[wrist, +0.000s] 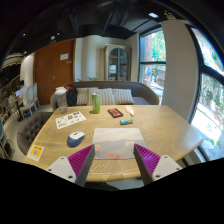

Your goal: Arrange mouse

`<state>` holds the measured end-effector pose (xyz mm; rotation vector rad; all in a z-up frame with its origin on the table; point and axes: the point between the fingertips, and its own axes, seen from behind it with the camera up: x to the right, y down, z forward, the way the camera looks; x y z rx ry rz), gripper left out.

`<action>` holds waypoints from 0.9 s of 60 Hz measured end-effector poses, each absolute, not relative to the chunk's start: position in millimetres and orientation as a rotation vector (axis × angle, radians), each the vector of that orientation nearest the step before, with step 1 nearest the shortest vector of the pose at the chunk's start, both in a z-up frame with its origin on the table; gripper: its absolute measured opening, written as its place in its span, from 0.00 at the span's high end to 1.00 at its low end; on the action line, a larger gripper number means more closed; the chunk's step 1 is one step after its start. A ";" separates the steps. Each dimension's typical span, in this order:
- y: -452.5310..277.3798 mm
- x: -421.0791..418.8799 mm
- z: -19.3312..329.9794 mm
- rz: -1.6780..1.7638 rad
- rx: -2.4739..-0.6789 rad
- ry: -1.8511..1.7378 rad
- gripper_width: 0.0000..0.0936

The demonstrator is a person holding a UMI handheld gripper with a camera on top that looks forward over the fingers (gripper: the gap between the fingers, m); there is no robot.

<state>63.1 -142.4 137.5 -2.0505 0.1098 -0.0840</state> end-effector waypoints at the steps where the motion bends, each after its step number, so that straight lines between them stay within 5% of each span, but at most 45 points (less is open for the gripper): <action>1: -142.9 56.8 137.4 -0.095 -2.052 0.108 0.14; 19: -139.0 55.3 124.3 -0.097 -2.076 0.080 0.14; 54: -18.5 -116.4 -6.9 0.206 -2.225 -0.159 0.14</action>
